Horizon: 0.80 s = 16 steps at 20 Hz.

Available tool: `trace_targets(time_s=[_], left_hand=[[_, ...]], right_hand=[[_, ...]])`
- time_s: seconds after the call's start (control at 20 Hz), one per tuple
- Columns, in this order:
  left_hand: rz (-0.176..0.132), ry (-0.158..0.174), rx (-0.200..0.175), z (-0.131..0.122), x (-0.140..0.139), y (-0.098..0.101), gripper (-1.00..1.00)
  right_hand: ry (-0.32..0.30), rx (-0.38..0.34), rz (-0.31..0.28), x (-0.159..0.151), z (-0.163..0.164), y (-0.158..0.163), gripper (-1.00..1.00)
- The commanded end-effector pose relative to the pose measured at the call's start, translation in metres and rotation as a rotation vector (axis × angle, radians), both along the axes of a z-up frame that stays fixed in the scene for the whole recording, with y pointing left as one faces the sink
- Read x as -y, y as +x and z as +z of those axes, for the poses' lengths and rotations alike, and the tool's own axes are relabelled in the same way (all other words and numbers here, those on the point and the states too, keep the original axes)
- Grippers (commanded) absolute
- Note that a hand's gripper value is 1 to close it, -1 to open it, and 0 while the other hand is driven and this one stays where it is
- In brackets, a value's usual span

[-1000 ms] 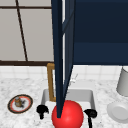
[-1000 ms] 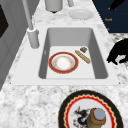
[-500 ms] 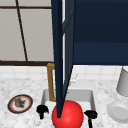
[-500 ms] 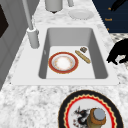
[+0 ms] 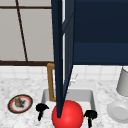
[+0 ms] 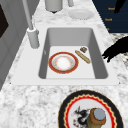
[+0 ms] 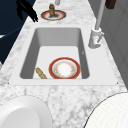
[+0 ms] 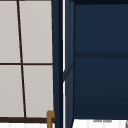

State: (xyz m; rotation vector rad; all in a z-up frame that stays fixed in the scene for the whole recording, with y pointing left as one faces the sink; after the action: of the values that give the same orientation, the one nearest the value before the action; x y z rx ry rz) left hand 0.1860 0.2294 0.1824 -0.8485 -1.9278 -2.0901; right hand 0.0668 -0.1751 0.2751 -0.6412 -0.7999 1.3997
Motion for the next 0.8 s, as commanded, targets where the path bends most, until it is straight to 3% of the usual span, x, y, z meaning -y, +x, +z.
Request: trace_targets(time_s=[0.0,0.1,0.45,0.75], left_hand=[[0.021,0.041,-0.023,0.018,-0.01,0.009,-1.0],[0.01,0.04,-0.017,0.027,-0.017,0.012,-1.0],[0.017,0.017,-0.072,0.066,-0.05,0.024,-1.0],[-0.003,0.012,-0.09,0.087,-0.082,0.04,-1.0]], right_hand=[[0.0,0.0,0.0,0.0,0.0,0.0,0.0],[0.001,0.001,-0.001,0.0,0.0,0.0,0.0],[0.003,0.003,-0.004,0.0,0.0,0.0,0.0],[0.004,0.004,-0.006,0.0,0.0,0.0,0.0]])
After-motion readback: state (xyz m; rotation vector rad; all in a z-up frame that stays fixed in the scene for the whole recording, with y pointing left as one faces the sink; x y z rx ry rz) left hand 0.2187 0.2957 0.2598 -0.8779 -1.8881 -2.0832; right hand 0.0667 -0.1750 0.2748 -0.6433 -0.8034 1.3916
